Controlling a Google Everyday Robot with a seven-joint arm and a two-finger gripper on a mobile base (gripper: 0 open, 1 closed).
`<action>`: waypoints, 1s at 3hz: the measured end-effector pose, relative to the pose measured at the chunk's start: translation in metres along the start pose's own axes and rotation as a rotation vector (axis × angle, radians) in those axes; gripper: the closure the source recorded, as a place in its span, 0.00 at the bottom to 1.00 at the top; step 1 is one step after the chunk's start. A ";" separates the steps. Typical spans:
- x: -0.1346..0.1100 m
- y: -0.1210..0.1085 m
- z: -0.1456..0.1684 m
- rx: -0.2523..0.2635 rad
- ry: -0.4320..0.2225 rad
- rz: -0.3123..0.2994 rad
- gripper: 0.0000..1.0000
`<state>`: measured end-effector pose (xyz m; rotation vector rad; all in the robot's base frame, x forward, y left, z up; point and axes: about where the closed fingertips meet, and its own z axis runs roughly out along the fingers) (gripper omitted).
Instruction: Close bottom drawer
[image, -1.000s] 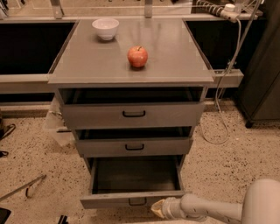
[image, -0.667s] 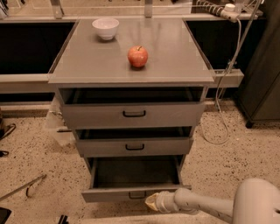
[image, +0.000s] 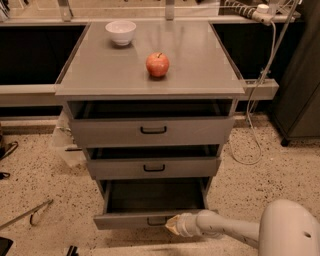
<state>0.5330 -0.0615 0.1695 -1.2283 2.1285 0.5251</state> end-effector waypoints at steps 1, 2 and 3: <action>-0.014 -0.023 0.008 0.020 -0.019 -0.026 1.00; -0.045 -0.073 0.011 0.074 -0.052 -0.065 1.00; -0.045 -0.073 0.011 0.074 -0.052 -0.065 1.00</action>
Offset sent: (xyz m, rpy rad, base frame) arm 0.1526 -0.0031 0.0425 -0.0068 -0.2005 -0.0106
